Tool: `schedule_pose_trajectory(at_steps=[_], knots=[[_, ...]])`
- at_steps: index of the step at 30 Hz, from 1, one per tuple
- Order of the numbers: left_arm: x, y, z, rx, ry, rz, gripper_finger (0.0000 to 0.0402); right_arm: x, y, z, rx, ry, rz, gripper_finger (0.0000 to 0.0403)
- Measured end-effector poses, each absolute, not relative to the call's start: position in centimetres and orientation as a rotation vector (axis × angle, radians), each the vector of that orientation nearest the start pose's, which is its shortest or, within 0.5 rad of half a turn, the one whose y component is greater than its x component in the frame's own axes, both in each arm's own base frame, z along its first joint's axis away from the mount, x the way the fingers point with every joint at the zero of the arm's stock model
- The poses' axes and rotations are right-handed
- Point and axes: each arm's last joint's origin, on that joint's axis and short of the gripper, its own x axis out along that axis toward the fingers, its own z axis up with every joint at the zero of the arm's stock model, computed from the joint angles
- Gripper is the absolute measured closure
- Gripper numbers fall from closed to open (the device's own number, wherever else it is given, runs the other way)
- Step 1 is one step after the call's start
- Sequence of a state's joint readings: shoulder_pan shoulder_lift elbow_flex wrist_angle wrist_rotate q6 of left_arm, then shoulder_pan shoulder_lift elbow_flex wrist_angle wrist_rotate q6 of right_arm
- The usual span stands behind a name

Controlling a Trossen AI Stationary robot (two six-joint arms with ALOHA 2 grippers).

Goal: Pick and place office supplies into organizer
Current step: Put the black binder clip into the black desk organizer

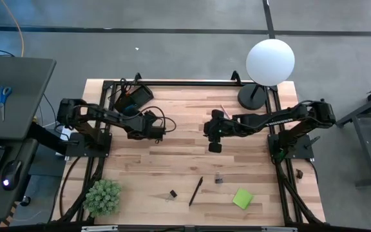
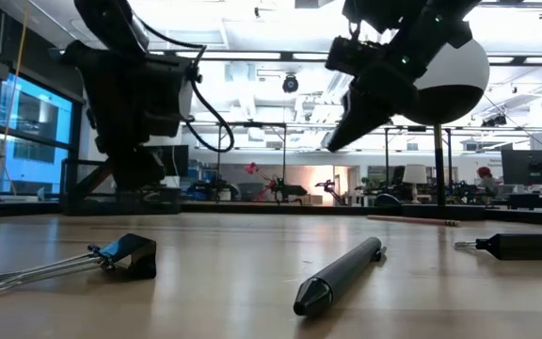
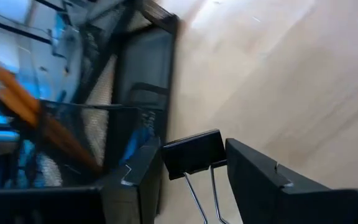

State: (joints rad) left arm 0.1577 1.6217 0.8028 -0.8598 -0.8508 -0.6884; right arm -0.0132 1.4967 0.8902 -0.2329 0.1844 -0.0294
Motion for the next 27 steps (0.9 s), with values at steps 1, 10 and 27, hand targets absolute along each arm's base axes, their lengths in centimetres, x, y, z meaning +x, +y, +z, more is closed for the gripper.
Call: schedule_pose_trajectory(at_steps=[1, 10, 27], knots=[[22.8, 5.9, 14.5, 0.109, 1.246, 1.244, 0.0256, 30.1, -0.9, 20.6, -0.111, 0.823, -0.169, 0.0274], [20.4, 8.0, 16.5, 0.069, 1.322, 1.34, 0.0255, 30.5, -0.9, 21.0, -0.209, 0.774, -0.113, 0.0274], [17.4, 11.5, 17.9, -0.067, 1.454, 1.391, 0.0255, 30.6, -0.6, 20.9, -0.239, 0.771, 0.011, 0.0274]])
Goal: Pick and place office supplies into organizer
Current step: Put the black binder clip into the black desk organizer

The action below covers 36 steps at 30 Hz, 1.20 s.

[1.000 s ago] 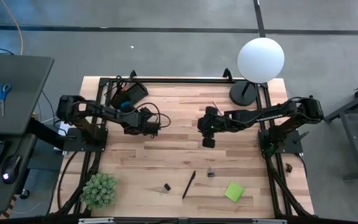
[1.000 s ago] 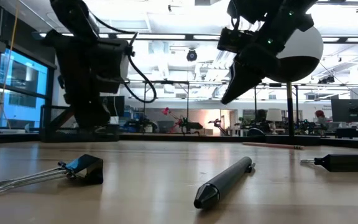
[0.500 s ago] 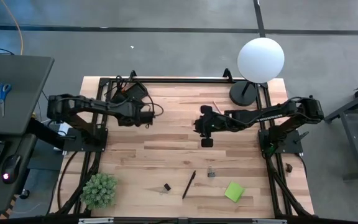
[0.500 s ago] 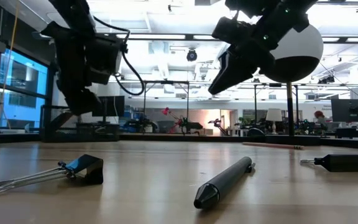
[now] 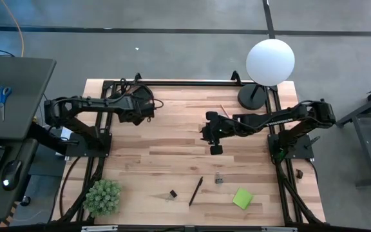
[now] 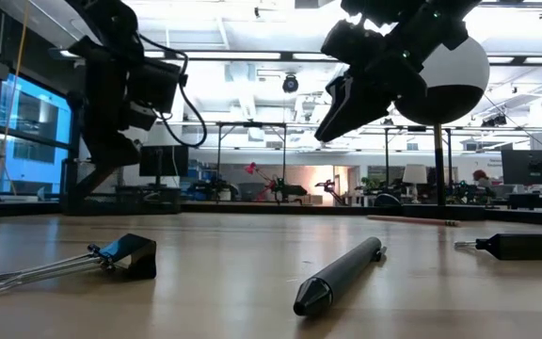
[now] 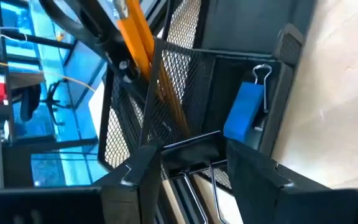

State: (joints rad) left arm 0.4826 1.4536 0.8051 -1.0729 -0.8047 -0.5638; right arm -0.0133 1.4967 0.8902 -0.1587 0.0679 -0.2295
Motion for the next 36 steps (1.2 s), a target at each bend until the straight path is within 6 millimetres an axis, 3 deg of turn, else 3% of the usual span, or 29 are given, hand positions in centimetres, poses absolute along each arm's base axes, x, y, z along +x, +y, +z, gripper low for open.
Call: schedule_pose_trajectory(at_steps=[15, 29, 36], knots=[[16.9, 11.7, 16.4, 0.028, 1.477, 1.365, 0.0251, 30.6, -0.6, 21.0, -0.213, 0.766, 0.018, 0.0274], [16.9, 11.7, 16.4, 0.027, 1.468, 1.366, 0.0146, 30.6, -0.5, 21.0, -0.203, 0.762, 0.019, 0.0274], [17.5, 11.5, 16.7, -0.059, 1.428, 1.354, 0.0143, 30.6, -0.5, 21.0, -0.203, 0.762, 0.018, 0.0274]])
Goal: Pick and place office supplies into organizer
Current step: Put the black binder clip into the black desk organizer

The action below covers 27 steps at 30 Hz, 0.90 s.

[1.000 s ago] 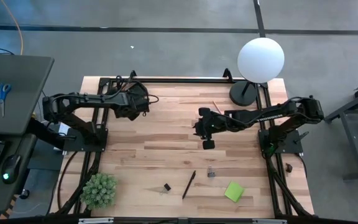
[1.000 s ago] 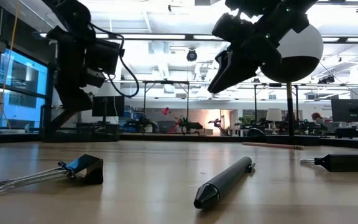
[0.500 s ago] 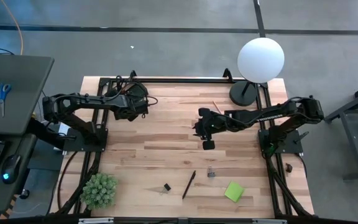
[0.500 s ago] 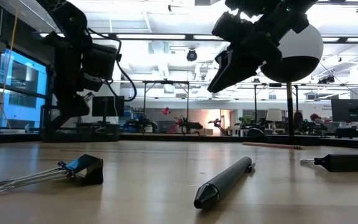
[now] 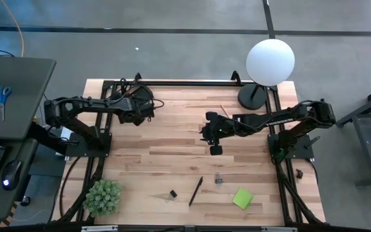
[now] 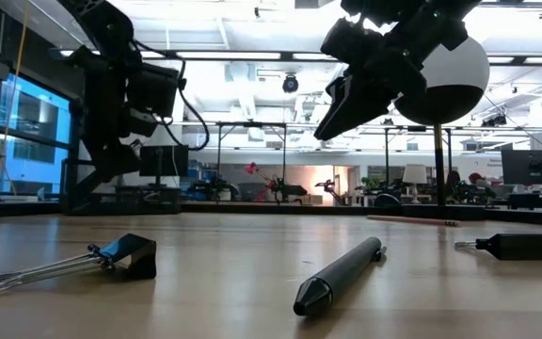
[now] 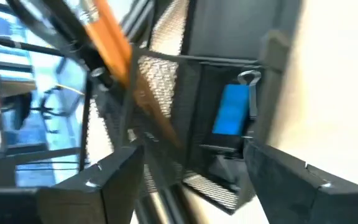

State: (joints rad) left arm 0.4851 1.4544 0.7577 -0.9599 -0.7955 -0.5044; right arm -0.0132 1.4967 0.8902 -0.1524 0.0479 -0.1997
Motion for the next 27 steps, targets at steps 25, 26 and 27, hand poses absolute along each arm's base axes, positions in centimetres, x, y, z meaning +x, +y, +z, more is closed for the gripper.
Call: schedule_pose_trajectory(at_steps=[25, 26, 27], knots=[[27.5, -0.8, 20.9, -0.054, 0.797, 0.763, 0.0238, 30.1, 0.1, 20.5, -0.042, 0.819, 0.212, 0.0274], [27.9, -1.3, 21.0, -0.041, 0.752, 0.726, 0.024, 29.9, 0.2, 20.4, -0.025, 0.838, 0.232, 0.0274], [28.2, -1.8, 20.9, -0.018, 0.716, 0.683, 0.0242, 29.7, 0.3, 20.3, -0.007, 0.859, 0.251, 0.0274]])
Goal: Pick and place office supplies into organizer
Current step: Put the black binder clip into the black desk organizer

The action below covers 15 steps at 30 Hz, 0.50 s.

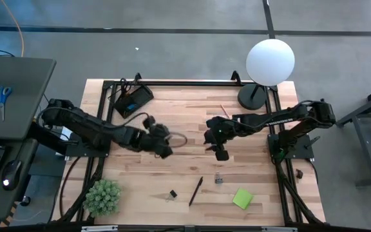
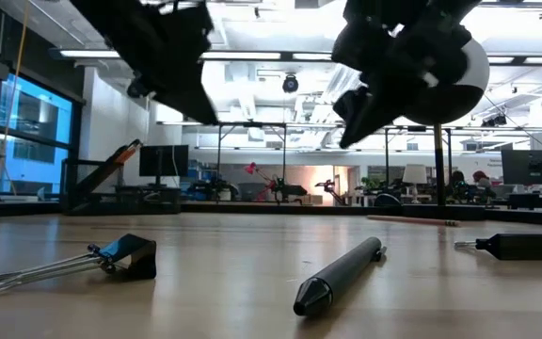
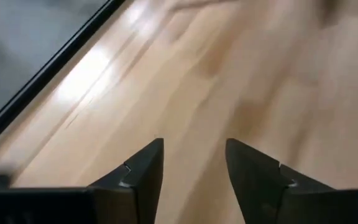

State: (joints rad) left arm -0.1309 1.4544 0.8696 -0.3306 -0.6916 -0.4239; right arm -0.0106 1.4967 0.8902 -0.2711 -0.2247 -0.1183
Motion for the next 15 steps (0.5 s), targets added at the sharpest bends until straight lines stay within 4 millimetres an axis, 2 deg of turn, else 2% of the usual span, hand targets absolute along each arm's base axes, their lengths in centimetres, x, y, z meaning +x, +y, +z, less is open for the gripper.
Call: schedule_pose_trajectory(at_steps=[5, 9, 12, 15], knots=[[28.6, -4.0, 19.3, 0.034, 0.527, 0.37, 0.0253, 28.9, 1.9, 19.7, -0.018, 0.965, 0.294, 0.0274], [27.7, -4.8, 17.8, -0.003, 0.395, 0.173, 0.0261, 28.5, 4.0, 19.5, -0.104, 0.992, 0.329, 0.0274], [27.4, -4.6, 17.7, -0.003, 0.337, 0.161, 0.0266, 28.2, 5.3, 19.5, -0.137, 0.995, 0.364, 0.0274], [27.8, -3.9, 18.4, -0.014, 0.276, 0.228, 0.0268, 28.0, 6.3, 19.4, -0.098, 1.008, 0.365, 0.0274]])
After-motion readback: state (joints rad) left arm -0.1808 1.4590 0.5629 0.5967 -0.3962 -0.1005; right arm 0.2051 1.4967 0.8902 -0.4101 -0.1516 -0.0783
